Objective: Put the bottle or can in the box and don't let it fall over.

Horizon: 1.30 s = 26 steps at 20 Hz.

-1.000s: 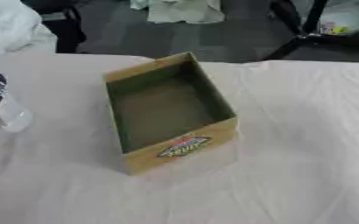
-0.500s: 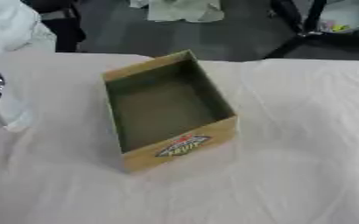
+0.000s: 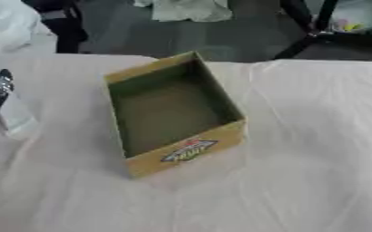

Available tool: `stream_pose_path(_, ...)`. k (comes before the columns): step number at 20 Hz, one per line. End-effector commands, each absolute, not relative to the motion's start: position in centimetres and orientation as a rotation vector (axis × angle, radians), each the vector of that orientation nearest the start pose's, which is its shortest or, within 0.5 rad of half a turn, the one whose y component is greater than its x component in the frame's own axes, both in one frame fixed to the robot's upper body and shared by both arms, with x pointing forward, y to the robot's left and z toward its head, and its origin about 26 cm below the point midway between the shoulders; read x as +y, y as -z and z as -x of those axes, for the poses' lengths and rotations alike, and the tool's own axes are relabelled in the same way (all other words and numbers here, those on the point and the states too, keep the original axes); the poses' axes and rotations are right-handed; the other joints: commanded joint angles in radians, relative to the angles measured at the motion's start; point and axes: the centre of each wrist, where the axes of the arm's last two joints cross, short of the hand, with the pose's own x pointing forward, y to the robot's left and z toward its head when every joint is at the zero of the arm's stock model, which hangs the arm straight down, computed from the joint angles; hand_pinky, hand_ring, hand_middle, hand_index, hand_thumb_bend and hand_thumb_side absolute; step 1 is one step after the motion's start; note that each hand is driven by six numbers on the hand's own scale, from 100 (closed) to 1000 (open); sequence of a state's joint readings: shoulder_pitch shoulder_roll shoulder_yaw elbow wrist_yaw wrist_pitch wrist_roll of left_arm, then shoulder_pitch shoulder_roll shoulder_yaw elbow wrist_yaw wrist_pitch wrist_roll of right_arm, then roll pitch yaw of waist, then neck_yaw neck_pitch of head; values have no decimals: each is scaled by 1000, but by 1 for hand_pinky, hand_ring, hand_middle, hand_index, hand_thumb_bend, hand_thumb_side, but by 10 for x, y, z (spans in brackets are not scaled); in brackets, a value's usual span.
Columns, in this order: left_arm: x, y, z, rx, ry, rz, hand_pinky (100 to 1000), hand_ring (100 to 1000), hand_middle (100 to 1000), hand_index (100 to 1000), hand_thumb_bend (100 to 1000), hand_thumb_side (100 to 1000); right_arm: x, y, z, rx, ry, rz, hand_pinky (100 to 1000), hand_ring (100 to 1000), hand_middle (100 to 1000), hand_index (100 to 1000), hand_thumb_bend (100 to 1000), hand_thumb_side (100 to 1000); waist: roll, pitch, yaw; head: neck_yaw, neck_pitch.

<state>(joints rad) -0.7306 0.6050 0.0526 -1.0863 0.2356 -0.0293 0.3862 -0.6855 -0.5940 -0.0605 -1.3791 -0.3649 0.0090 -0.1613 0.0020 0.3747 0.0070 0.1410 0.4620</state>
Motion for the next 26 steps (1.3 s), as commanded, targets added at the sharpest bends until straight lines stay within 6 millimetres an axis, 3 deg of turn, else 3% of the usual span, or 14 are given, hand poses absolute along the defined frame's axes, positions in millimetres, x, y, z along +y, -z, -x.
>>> stream_pose_path(1,389,-211,-431,-1952,-203,-620,688,480,492,453,176,495,-353,-257,-403,-2127,-16,247,882,750,798,851,100,854,3,-17,-3,3,-13)
stream_pose_path(2,388,-211,-431,-1956,-206,-620,626,456,470,431,172,495,-353,-256,-403,-2126,-15,247,882,750,798,851,100,854,4,-17,-3,3,-14)
stream_pose_path(4,387,-212,-432,-1961,-206,-622,587,403,424,411,177,494,-353,-256,-403,-2125,-15,246,882,750,798,850,100,854,5,-16,-4,3,-14)
stream_pose_path(8,386,-212,-433,-1959,-192,-633,588,358,370,357,184,492,-353,-256,-403,-2124,-14,244,881,750,798,850,100,853,7,-16,-6,4,-13)
stream_pose_path(15,384,-212,-433,-1956,-138,-653,427,270,278,303,205,512,-353,-254,-403,-2120,-15,240,881,751,799,851,100,855,8,-17,-6,4,-10)
stream_pose_path(16,384,-213,-433,-1959,-130,-656,305,248,254,269,209,503,-353,-254,-403,-2120,-15,240,882,751,799,852,100,853,8,-18,-6,4,-9)
stream_pose_path(20,384,-214,-432,-1969,-84,-664,201,160,162,182,174,409,-353,-254,-403,-2120,-15,237,882,751,799,851,100,852,9,-19,-6,3,-9)
stream_pose_path(22,384,-214,-432,-1972,-62,-664,117,100,100,151,100,315,-353,-254,-403,-2119,-14,236,882,751,799,852,100,852,10,-20,-6,3,-8)
stream_pose_path(26,383,-215,-432,-1974,-64,-653,120,100,100,129,100,287,-354,-253,-403,-2118,-12,234,883,751,799,852,100,854,11,-22,-6,3,-9)
